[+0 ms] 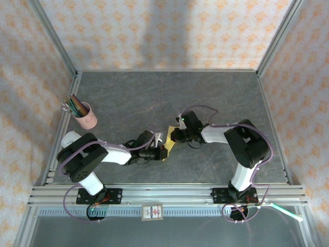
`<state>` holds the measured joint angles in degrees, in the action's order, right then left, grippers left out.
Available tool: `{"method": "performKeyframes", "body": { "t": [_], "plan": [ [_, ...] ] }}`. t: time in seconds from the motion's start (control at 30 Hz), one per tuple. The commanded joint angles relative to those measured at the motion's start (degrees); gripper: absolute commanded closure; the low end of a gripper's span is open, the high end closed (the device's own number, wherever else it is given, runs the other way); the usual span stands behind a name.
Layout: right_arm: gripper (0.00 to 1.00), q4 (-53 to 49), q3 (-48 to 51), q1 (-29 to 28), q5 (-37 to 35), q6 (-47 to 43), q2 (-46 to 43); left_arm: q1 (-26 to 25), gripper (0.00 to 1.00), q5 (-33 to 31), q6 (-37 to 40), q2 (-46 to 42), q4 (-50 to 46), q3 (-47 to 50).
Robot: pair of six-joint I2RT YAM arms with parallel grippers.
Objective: Fold a paper plane with a square sheet of paper (pick it up from the middle)
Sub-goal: Fold the wing for the fifth time at the center of the table, then turn over the paper plane at the center of the table.
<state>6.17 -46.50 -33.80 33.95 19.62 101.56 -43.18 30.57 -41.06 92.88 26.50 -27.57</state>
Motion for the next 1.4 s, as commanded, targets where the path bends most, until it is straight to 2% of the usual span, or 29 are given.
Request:
{"method": "performKeyframes", "body": {
  "t": [0.0,0.5,0.67,0.8,0.97,1.03,1.2,1.37],
  "plan": [
    [0.96,-6.4,1.1,1.2,-8.4,-1.1,4.0,-2.2,0.98,1.4,-0.6,-0.2,-8.6,3.8],
    [0.96,-7.8,-0.1,1.5,-8.1,-2.8,4.6,-4.5,1.00,-0.4,-1.3,-4.4,-13.3,6.3],
    [0.94,-7.8,-0.6,1.6,-5.1,-5.4,4.5,-4.1,1.00,0.7,-0.8,-10.8,-13.1,5.4],
    [0.91,-9.1,-2.5,1.1,-2.2,-9.3,3.2,-0.8,0.94,-0.4,-1.7,-18.1,-11.7,5.1],
    [0.85,-12.3,-6.2,0.1,-2.7,-12.4,-1.4,5.8,0.86,-4.9,-4.0,-22.8,-13.6,4.3],
    [0.83,-13.1,-6.3,-0.6,-5.0,-11.8,-4.8,8.1,0.82,-6.5,-4.4,-23.3,-15.2,3.6],
    [0.74,-15.6,-4.2,-5.3,-21.1,-3.2,-11.8,11.8,0.76,-8.8,-3.0,-21.1,-17.1,1.2],
    [0.52,-16.4,-3.2,-11.1,-31.8,6.2,-12.7,12.5,0.71,-8.4,-1.1,-17.9,-17.4,-1.4]
  ]
}}
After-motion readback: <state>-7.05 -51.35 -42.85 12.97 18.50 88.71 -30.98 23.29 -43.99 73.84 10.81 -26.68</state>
